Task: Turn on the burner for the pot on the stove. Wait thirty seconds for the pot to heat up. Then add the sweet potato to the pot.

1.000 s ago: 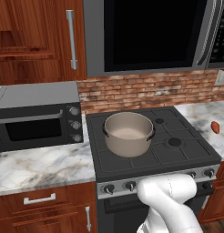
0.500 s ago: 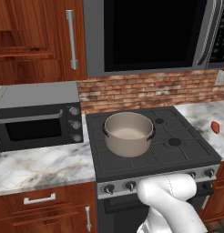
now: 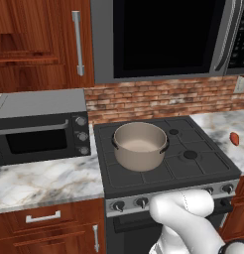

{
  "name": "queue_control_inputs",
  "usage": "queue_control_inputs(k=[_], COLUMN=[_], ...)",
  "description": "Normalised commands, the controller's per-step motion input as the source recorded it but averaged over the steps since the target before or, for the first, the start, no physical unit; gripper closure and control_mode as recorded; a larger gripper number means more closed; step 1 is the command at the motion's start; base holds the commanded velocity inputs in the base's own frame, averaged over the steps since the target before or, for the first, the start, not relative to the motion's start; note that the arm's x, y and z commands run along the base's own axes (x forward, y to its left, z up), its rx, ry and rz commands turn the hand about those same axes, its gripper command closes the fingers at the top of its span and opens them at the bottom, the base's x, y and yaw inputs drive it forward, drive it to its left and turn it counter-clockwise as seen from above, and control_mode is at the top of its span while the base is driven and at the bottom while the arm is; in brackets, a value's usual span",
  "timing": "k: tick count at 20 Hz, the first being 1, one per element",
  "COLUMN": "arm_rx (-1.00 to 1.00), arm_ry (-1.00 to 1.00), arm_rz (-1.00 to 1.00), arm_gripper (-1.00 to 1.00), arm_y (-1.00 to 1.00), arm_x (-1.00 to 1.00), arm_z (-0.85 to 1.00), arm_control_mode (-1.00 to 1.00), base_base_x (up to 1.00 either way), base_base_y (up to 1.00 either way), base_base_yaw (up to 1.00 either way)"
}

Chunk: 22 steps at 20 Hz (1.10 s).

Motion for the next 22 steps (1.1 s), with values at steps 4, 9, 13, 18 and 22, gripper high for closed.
queue_control_inputs(k=[4,9,13,18,22], arm_rx=[0.0,0.01,0.01,0.01,0.01], arm_ry=[0.0,-0.01,-0.03,-0.02,-0.03], arm_rz=[-0.02,0.0,0.0,0.0,0.0], arm_gripper=[-1.0,-1.0,-1.0,-1.0,-1.0], arm_y=[0.0,0.0,0.0,0.0,0.0], arm_x=[0.2,0.23,0.21,0.21,0.19], arm_z=[-0.17,-0.2,-0.26,-0.24,-0.19], arm_control_mode=[-1.0,-1.0,-1.0,-1.0,-1.0], base_base_x=[0.0,0.0,0.0,0.0,0.0], base_base_y=[0.0,0.0,0.0,0.0,0.0], base_base_yaw=[0.0,0.0,0.0,0.0,0.0])
